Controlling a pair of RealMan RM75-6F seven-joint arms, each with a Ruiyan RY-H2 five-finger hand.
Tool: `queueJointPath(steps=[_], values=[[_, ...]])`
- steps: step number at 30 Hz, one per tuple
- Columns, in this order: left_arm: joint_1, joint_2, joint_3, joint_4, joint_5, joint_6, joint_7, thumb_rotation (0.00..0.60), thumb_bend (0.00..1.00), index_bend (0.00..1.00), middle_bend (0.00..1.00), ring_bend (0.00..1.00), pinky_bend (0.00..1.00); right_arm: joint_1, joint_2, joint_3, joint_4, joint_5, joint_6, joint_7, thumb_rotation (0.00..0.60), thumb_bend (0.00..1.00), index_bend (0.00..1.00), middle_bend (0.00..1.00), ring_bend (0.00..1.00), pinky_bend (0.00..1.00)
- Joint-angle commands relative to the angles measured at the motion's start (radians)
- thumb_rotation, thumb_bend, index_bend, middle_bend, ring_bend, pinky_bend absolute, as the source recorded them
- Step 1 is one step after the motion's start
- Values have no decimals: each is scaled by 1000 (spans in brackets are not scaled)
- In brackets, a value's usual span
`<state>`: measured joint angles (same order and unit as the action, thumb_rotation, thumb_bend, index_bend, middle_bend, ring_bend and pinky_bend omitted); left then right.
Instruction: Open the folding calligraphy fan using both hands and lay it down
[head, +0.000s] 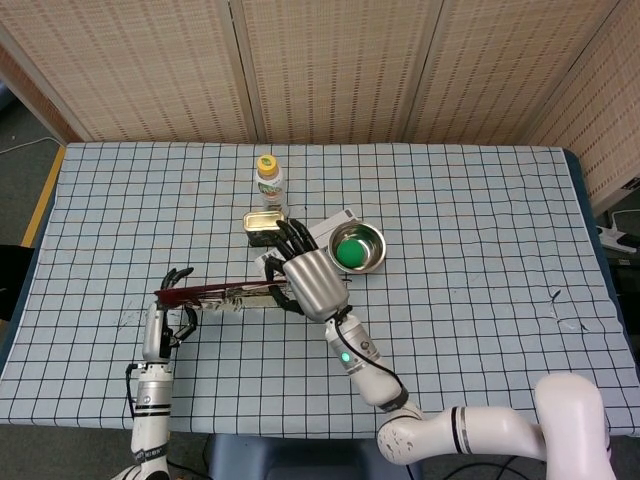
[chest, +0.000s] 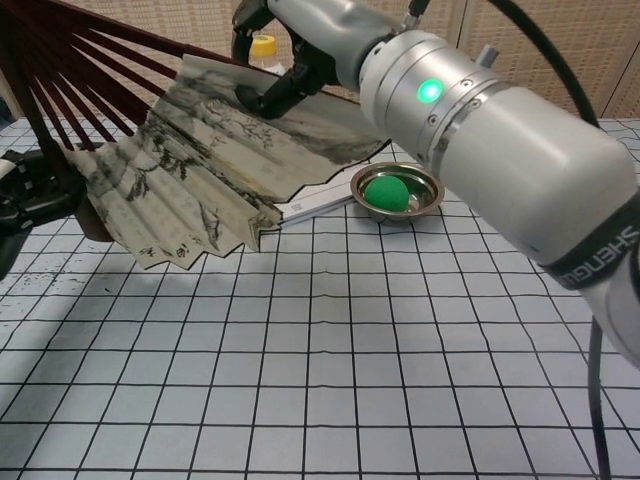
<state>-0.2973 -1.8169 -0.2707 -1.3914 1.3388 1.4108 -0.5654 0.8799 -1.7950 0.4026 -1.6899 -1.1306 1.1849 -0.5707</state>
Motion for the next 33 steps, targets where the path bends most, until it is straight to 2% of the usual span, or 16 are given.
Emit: queueJointPath(steps=[1, 4, 5, 6, 8, 10, 15, 26, 31, 33], values=[[5, 21, -13, 27, -4, 7, -4, 600, 688, 734, 173, 0, 48, -29, 56, -34, -39, -57, 26, 2, 600, 711, 746, 124, 0, 0], [16, 43, -12, 50, -4, 13, -11, 600, 674, 724, 174, 0, 48, -45, 93, -58, -59, -96, 36, 12, 600, 711, 746, 124, 0, 0], [18, 47, -14, 55, -5, 14, -13, 600, 669, 717, 174, 0, 48, -143, 107, -101, -198, -69, 130, 58, 600, 711, 746, 124, 0, 0], [20, 52, -16, 60, -7, 15, -16, 600, 667, 711, 173, 0, 48, -219, 173, -203, -276, -131, 200, 19, 600, 711, 746, 124, 0, 0], [24, 56, -16, 68, -6, 22, -19, 600, 659, 680, 163, 0, 46, -209, 238, -189, -250, -175, 180, 14, 600, 711, 746, 127, 0, 0], [38, 61, -6, 78, -2, 34, -30, 600, 652, 654, 150, 0, 41, -185, 255, -179, -207, -202, 143, 13, 600, 711, 746, 137, 0, 0], [47, 64, 9, 110, 28, 59, -50, 600, 637, 620, 132, 0, 32, -183, 269, -197, -138, -287, 139, 40, 600, 711, 746, 140, 0, 0], [16, 60, -29, 105, 29, 65, -33, 600, 626, 542, 117, 0, 28, -185, 279, -207, -96, -413, 157, 57, 600, 711, 746, 140, 0, 0], [9, 64, -31, 98, 32, 63, -35, 600, 618, 480, 104, 0, 28, -190, 270, -217, -78, -447, 165, 57, 600, 711, 724, 140, 0, 0], [9, 64, -31, 97, 32, 62, -36, 600, 610, 413, 89, 0, 27, -190, 269, -217, -77, -449, 166, 57, 600, 711, 721, 140, 0, 0]])
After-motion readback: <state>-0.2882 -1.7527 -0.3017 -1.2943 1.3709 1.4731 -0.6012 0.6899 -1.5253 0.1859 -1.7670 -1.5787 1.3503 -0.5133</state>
